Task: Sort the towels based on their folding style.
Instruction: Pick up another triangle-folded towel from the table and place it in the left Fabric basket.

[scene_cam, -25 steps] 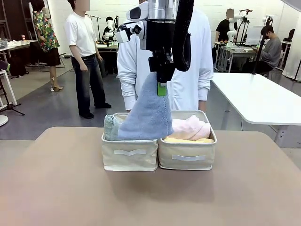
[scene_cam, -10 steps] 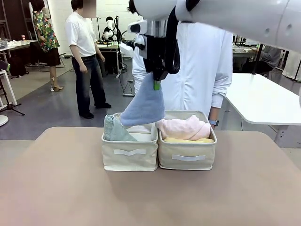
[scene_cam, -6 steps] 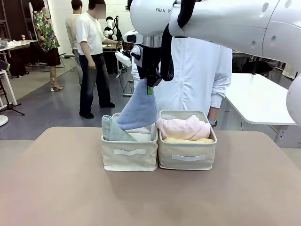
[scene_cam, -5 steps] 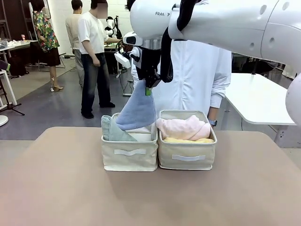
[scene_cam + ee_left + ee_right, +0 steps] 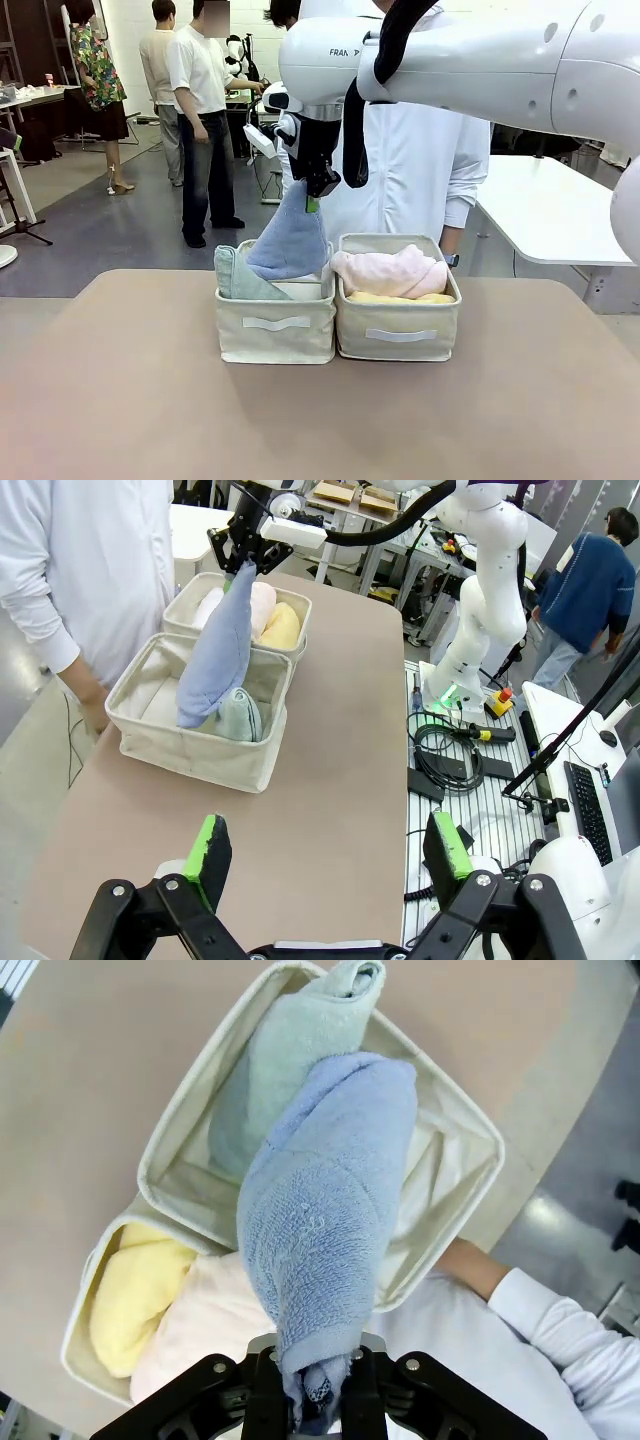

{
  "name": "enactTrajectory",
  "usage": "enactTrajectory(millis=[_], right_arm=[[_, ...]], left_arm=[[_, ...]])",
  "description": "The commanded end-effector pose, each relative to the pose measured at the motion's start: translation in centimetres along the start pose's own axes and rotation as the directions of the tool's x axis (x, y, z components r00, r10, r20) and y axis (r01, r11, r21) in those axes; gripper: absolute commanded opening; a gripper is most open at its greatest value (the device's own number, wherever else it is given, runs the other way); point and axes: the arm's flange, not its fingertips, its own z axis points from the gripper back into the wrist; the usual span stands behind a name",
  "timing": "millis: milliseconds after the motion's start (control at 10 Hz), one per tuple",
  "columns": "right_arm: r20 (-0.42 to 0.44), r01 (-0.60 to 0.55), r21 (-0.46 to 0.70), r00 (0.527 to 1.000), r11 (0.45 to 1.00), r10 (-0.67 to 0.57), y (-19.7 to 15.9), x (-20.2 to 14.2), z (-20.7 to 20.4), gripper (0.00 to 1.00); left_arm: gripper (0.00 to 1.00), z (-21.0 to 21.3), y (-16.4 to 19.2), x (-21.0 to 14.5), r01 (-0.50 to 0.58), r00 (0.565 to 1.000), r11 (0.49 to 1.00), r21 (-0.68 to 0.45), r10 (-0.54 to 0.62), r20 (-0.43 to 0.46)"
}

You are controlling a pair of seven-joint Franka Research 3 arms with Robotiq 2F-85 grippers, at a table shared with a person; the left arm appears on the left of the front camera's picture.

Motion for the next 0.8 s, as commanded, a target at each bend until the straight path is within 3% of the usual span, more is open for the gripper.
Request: enactTrajectory(millis=[0, 400, 700], right_arm=[[-0.006, -0.016, 0.005, 1.000, 1.000, 0.016, -0.1, 0.1, 0.5, 0.15], [0.019, 0.063, -0.004, 0.998, 0.998, -0.063, -0.2, -1.5, -0.8, 0.15], [-0.005, 0.169, -0.077, 0.985, 0.983, -0.170, -0.3, -3.6, -0.3, 0.15]], left_arm=[[1.00, 0.1, -0.2, 0.1, -0.002, 1.000, 1.000, 0.005, 0.002, 0.006], [1.00, 0.1, -0.2, 0.1, -0.002, 1.000, 1.000, 0.005, 0.002, 0.006], [1.00, 0.1, -0.2, 0.1, -0.002, 1.000, 1.000, 0.005, 0.002, 0.006]])
